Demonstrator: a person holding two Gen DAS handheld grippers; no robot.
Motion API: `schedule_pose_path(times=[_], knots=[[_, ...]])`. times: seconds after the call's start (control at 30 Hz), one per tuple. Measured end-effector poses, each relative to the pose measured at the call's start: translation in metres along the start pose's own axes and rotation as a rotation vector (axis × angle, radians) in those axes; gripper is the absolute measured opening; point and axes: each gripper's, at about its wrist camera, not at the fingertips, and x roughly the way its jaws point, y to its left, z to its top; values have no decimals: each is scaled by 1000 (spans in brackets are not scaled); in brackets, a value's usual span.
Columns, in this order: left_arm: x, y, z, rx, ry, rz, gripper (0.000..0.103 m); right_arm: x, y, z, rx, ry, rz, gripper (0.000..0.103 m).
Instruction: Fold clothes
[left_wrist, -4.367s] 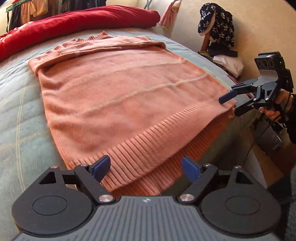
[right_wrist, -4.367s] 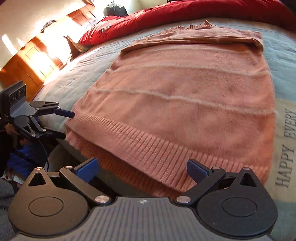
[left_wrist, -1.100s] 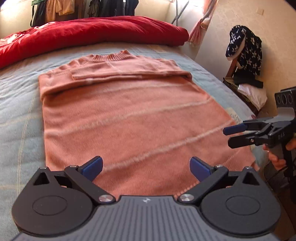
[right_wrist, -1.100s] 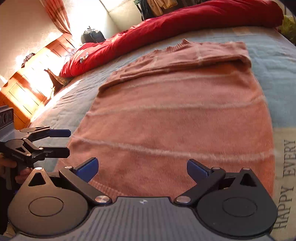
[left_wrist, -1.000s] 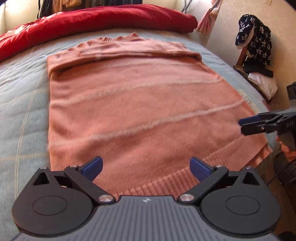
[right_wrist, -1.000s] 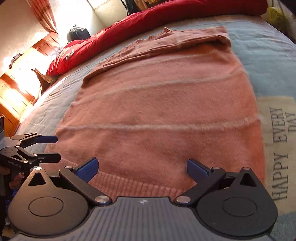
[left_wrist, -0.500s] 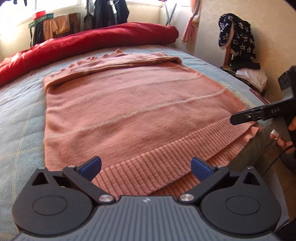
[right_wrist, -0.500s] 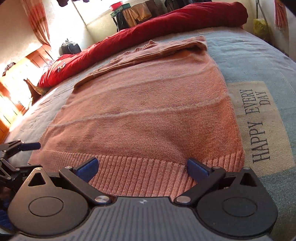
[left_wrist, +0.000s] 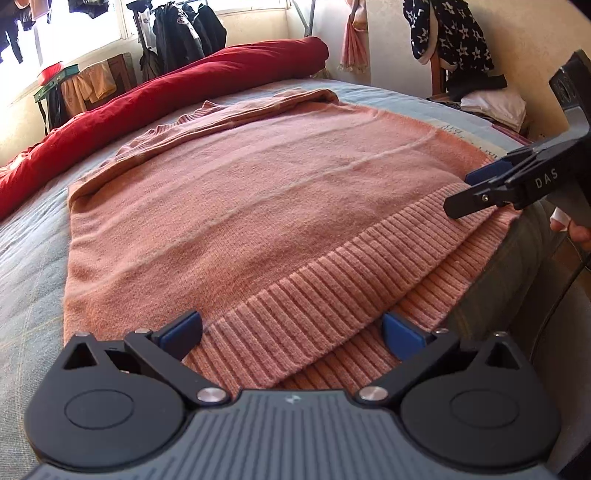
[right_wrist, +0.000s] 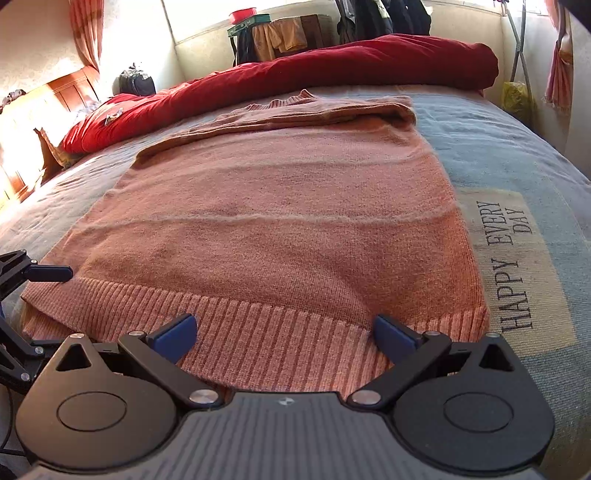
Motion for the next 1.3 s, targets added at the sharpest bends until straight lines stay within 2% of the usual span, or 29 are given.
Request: schedule_pose_path(times=[0.23,0.33,0.63,1.1,1.3], knots=[[-17,-21,-2,171,-58,100,102,3,10,-1,-22,-4,-50,103],[-20,-32,-1,273,-78,125,102,3,11,-1,-23,-7,-53,103],[-14,-61,-1,467,-105,115,102,2,14,-3,-48,-12,-67,103],[-5,-74,-4,540,-112,125,102,3,19,-7,-63,-35,-103,103],[-3,-76,-3,549,-123,127,102,-1,26,-13,-108,-61,-133,103]])
